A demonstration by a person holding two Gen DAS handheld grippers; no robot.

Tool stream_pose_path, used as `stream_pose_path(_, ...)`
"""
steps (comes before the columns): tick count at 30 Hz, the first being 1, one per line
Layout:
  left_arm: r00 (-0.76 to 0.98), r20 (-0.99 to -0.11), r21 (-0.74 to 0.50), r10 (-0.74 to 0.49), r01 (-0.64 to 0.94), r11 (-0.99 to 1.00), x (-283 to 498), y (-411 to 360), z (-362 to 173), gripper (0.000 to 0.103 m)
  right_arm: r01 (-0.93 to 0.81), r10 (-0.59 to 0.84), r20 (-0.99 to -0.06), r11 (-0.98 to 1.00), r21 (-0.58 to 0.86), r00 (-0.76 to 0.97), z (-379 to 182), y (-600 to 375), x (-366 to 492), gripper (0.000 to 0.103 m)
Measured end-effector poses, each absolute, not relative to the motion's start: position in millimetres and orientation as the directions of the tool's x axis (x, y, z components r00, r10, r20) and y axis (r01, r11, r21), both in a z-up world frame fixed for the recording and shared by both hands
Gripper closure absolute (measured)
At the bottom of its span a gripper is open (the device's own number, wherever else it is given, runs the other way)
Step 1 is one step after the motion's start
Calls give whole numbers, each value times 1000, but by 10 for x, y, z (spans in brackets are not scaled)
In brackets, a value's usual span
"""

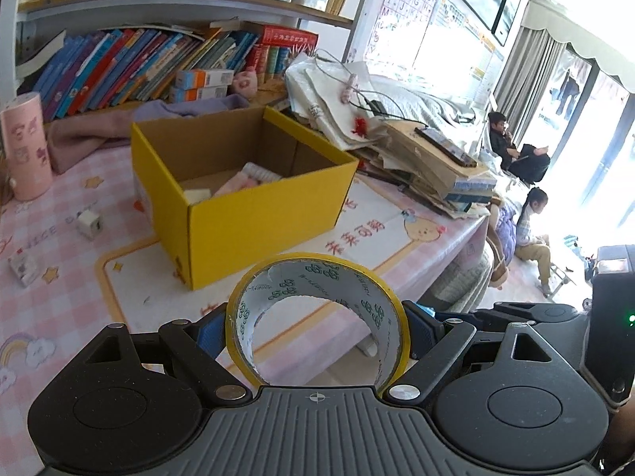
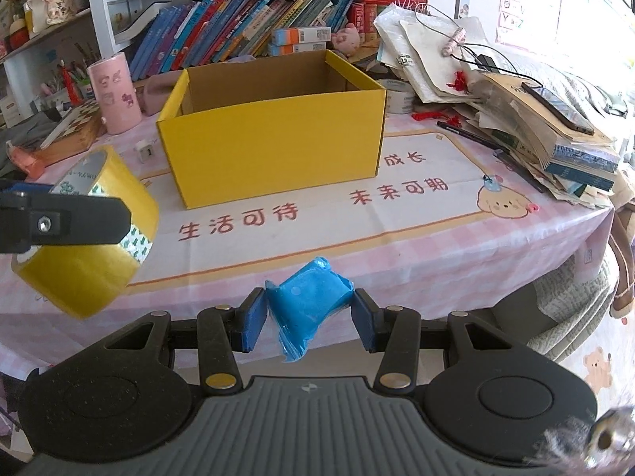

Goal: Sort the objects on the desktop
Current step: 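Carry the tape roll and blue toy with both tools over the yellow box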

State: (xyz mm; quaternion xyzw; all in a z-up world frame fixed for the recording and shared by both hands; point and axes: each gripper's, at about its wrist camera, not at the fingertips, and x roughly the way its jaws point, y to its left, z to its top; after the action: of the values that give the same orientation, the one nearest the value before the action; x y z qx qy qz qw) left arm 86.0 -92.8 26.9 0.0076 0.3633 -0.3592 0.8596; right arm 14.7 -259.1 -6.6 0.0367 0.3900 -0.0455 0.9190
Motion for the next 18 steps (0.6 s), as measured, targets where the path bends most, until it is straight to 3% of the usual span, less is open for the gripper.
stream_pose_path(9,559,-585,-208,-588,597,775,1116,-1190,472,14,44,-7,-695,998,35,719,63,-2854,549,59)
stream_pose_path(18,690,-503,-165,-521,515,841,1588,-1387,776,14,-94,84,-599,995,15,796,399,-3061,1157,59)
